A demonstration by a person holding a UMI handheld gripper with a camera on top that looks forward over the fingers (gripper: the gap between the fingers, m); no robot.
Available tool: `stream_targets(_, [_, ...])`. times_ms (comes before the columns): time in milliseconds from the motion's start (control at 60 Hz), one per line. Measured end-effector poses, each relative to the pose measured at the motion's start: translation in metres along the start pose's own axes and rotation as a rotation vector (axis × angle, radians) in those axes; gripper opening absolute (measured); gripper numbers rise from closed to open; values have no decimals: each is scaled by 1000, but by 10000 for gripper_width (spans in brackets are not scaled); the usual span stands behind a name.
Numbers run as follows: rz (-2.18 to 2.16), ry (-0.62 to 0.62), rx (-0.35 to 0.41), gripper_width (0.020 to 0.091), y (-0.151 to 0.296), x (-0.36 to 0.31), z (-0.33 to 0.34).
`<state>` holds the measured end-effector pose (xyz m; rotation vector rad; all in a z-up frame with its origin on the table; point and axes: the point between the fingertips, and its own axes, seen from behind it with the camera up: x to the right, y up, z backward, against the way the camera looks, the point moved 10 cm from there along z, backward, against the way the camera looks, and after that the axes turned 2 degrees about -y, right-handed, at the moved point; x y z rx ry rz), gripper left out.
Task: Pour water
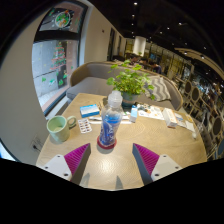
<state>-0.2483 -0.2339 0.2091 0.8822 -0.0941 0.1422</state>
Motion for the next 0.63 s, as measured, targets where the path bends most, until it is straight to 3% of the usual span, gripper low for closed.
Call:
stream_targets(100, [-35, 1, -18, 858, -4, -6, 51])
stream_targets(283, [-63, -44, 18, 855, -8, -15, 115])
stream_targets(633, [-117, -71, 28, 857, -17, -8, 153])
